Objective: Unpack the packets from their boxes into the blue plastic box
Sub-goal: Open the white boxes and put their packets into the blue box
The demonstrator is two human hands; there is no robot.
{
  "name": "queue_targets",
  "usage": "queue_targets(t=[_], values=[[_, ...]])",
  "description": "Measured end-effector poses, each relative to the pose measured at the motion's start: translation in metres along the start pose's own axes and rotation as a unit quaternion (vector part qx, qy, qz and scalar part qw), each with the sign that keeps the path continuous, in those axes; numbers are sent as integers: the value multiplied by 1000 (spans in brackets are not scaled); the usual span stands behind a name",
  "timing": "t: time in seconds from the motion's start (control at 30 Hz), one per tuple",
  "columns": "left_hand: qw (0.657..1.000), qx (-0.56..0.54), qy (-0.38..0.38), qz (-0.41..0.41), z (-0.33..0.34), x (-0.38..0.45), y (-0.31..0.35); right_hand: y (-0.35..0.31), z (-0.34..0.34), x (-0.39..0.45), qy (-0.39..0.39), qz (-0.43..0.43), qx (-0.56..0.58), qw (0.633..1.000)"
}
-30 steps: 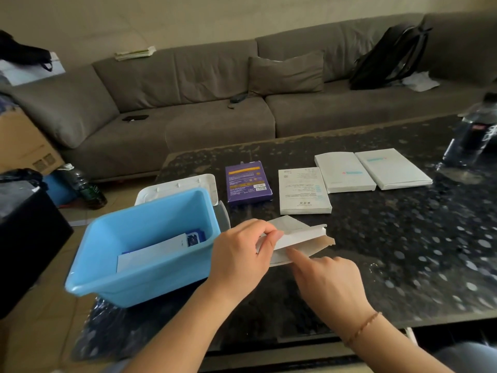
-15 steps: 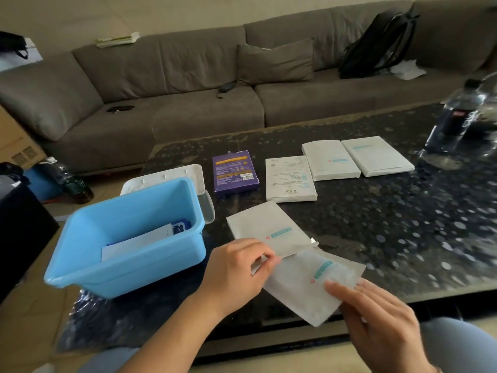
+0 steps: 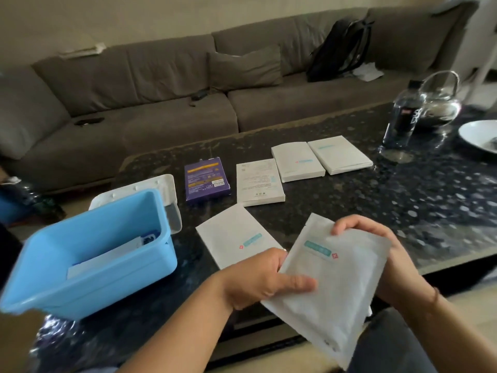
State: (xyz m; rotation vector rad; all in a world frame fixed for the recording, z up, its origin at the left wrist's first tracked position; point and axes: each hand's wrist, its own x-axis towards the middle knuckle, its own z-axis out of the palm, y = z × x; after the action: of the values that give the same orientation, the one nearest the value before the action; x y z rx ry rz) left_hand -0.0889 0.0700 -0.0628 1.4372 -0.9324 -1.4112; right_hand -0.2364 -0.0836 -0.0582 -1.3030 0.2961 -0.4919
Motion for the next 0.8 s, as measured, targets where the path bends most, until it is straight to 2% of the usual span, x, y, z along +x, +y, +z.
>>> queue_targets(t=[0.07,0.13,0.2,0.27,0.37,0.57,0.73,0.8], values=[[998,-55,22,7,3,0,-5,9,7,6,72,22,14,997],[985,-134,109,31,7,0,-7,22,14,4,134,83,10,987],[956,-176,228,59,7,1,-8,28,26,-3,130,136,15,982],[924,-174,334,65,9,1,-8,29,40,-6,103,151,-2,983],[891,-161,422,52,12,-2,-6,24,58,-1,101,125,-71,985],[861,-210,450,111,-31,-38,8,1,72,23,7,140,-125,982],[833,-235,466,184,-62,-76,27,-9,119,57,11,95,-83,992],[822,-210,492,194,-83,-97,34,-17,149,80,-4,63,-111,992]])
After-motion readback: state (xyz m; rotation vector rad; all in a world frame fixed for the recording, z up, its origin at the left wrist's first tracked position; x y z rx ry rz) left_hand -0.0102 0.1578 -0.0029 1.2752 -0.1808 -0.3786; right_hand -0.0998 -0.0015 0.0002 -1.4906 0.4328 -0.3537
